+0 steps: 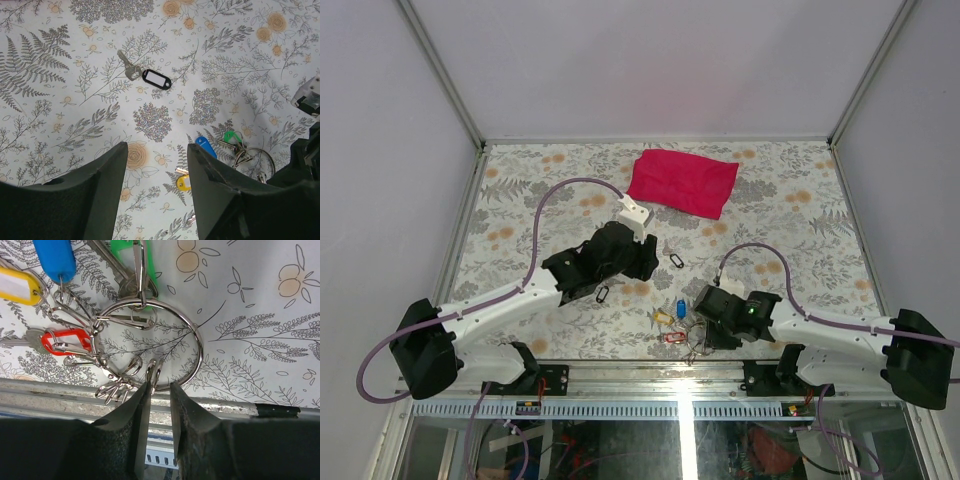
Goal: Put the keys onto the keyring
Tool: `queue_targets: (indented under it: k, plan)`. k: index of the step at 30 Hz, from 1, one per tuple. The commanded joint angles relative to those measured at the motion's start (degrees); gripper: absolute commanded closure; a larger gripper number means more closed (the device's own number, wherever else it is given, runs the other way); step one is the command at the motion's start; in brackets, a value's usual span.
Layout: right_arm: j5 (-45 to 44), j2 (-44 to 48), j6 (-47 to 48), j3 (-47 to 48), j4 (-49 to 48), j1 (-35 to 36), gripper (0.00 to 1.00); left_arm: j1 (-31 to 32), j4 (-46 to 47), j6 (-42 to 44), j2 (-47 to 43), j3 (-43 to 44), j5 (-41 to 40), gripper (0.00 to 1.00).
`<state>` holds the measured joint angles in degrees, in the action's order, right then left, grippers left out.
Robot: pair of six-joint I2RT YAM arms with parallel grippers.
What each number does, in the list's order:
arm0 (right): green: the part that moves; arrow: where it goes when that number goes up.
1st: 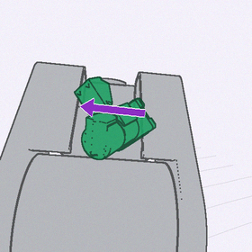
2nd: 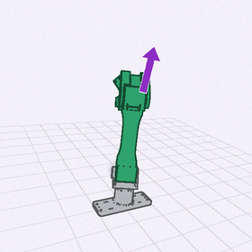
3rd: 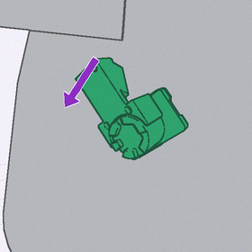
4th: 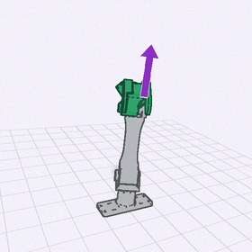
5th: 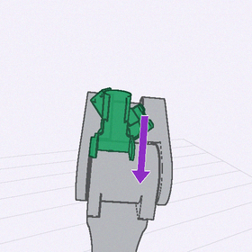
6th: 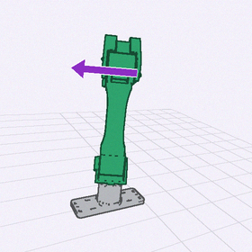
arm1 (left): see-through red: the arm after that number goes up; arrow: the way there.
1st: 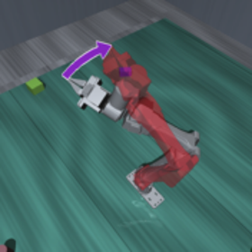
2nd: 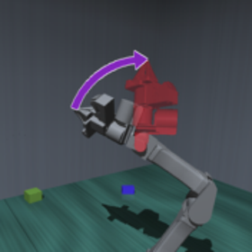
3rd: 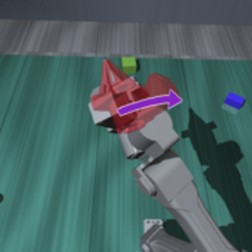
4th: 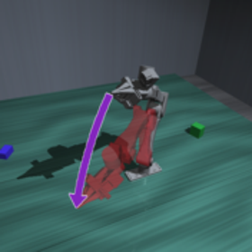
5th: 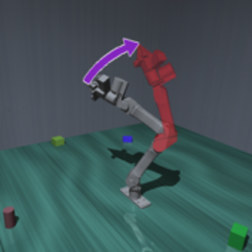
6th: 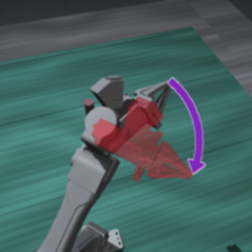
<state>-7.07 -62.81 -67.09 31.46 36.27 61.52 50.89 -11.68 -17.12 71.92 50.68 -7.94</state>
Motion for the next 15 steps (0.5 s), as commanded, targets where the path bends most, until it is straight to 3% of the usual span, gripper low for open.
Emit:
queue_targets:
  k: [1, 15]
  plan:
    - [-2.8, -0.7, -1.5, -0.3, -1.2, 0.6, 0.73, -0.3, 0.2, 1.0, -0.8, 1.1, 0.6, 0.48]
    - [-3.7, -3.0, -1.6, -0.6, -2.1, 0.6, 0.76, -0.4, 0.2, 1.1, -0.1, 1.5, 1.2, 0.47]
